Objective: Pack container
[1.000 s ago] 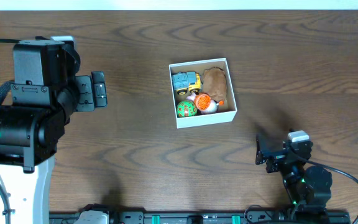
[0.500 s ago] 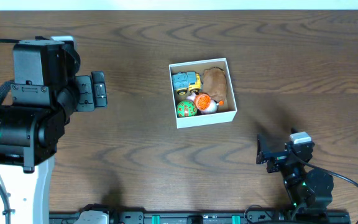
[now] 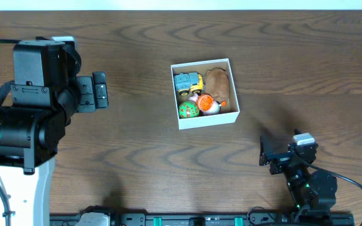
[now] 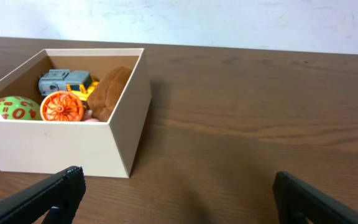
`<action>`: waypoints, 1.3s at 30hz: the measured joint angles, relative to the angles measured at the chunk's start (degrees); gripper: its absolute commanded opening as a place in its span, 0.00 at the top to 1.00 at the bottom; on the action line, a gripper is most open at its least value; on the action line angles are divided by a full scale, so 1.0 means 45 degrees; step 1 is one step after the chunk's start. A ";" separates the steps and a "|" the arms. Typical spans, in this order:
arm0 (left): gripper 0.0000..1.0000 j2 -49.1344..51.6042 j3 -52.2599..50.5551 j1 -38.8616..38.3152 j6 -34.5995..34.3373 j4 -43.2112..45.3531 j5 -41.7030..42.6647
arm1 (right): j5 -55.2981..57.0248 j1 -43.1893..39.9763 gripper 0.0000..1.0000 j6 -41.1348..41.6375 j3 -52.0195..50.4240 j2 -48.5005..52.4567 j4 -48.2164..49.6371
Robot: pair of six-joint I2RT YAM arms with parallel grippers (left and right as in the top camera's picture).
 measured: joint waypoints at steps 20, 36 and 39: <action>0.02 -0.4396 -0.4794 0.1248 0.0359 0.6513 -0.0155 | 0.0000 0.0000 0.01 0.0000 -0.0024 0.0000 0.0010; 0.02 -1.1803 -1.6461 0.1287 0.0146 1.1715 0.1836 | -0.0005 0.0000 0.01 0.0000 -0.0044 -0.0005 0.0034; 0.02 -1.2876 -1.7646 0.1287 -0.0044 1.1895 0.1977 | 0.0000 0.0000 0.01 0.0000 -0.0044 -0.0005 0.0039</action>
